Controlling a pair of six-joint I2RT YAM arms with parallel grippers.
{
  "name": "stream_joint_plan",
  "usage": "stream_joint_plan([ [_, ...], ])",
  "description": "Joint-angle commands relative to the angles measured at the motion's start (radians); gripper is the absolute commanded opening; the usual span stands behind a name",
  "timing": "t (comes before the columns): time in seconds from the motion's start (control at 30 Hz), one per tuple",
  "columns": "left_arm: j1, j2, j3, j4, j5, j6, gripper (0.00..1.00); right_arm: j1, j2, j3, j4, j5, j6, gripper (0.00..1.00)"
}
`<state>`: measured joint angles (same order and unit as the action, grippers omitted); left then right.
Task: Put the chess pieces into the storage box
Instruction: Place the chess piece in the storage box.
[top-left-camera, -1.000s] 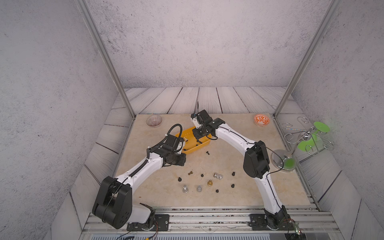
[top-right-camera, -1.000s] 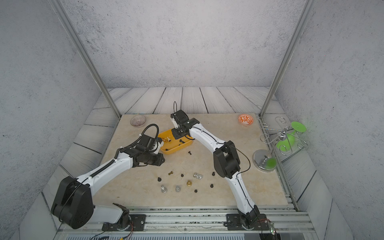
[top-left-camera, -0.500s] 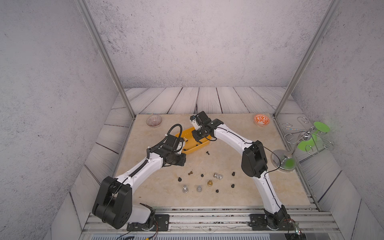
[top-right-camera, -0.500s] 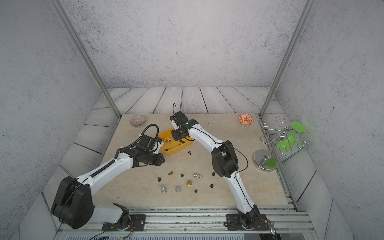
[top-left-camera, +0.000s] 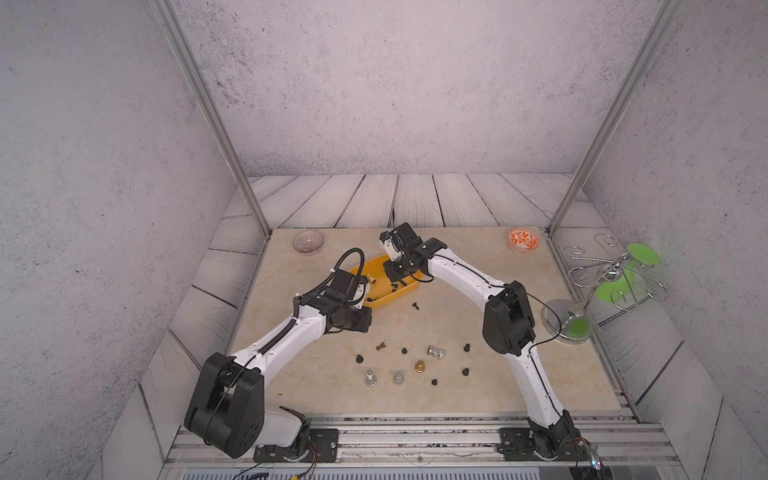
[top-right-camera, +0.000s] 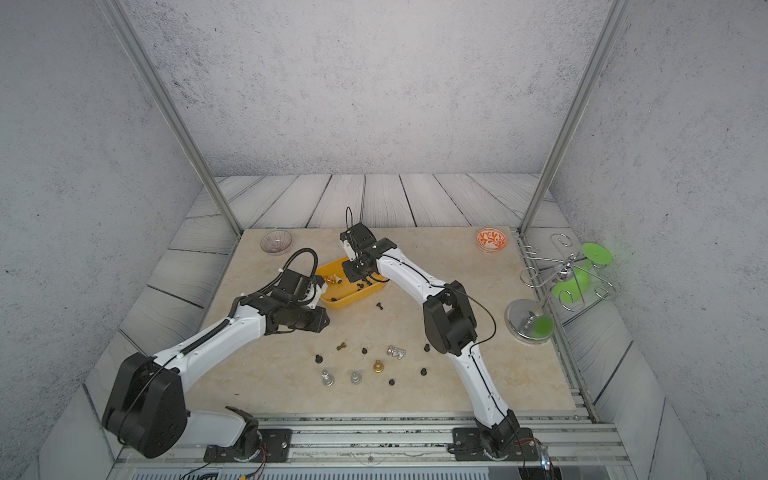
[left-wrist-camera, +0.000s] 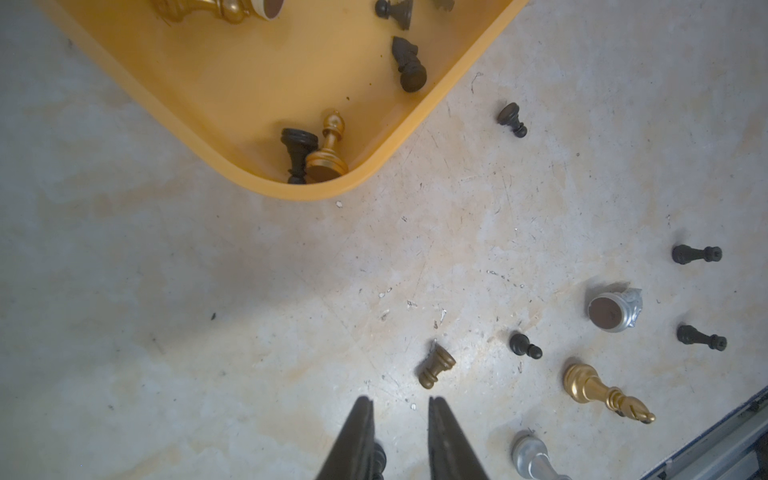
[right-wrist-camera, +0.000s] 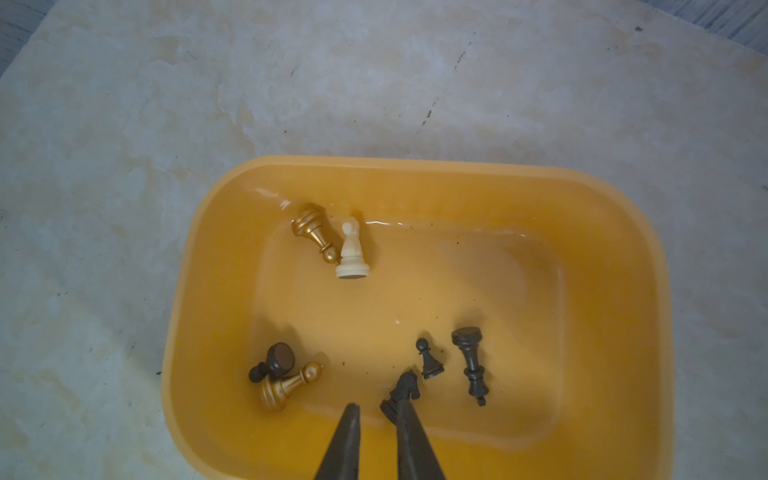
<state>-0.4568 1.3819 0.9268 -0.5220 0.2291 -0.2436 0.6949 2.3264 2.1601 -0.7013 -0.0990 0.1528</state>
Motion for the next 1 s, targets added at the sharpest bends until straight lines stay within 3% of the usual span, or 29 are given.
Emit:
stream_joint_plan([
  [0.0, -0.005, 0.0, 0.008, -0.022, -0.007, 0.01, 0.27, -0.006, 0.006, -0.016, -0.007, -0.004, 0.003, 0.2],
  [0.43, -0.006, 0.003, 0.014, -0.083, 0.017, 0.065, 0.29, -0.014, -0.205, -0.19, 0.054, 0.008, -0.008, 0.2],
  [0.97, -0.013, -0.022, -0.004, -0.219, -0.053, 0.017, 0.3, -0.113, -0.587, -0.666, 0.141, -0.002, -0.02, 0.21],
])
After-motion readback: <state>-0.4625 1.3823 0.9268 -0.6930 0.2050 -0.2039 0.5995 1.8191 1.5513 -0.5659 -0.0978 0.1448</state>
